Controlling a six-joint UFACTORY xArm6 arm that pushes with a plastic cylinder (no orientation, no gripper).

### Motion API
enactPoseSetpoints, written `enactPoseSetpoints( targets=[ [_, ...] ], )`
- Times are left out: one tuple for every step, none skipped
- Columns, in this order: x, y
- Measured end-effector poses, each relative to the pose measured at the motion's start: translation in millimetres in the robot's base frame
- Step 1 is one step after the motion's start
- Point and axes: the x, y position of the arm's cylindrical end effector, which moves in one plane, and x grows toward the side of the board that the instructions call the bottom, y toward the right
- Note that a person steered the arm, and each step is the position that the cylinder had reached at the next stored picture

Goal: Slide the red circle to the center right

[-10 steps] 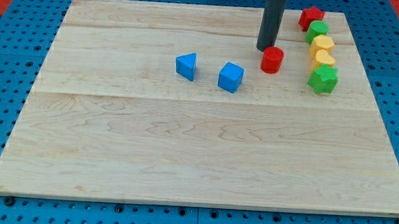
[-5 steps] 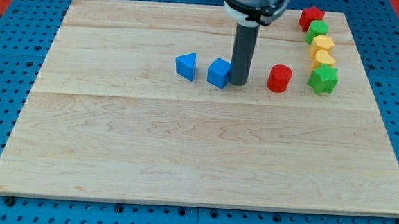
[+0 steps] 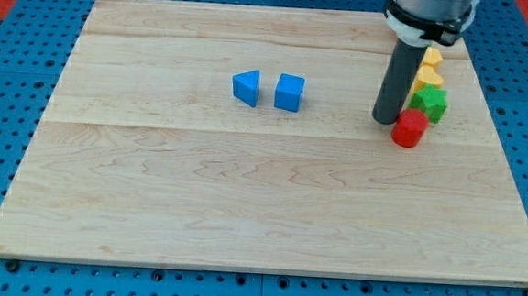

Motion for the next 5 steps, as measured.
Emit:
enactPoseSetpoints(
  targets=[
    [21.3,2.7],
    [36.9,27.3],
    [47.6,38.7],
    [60.7,43.4],
    [66.7,69.6]
  ],
)
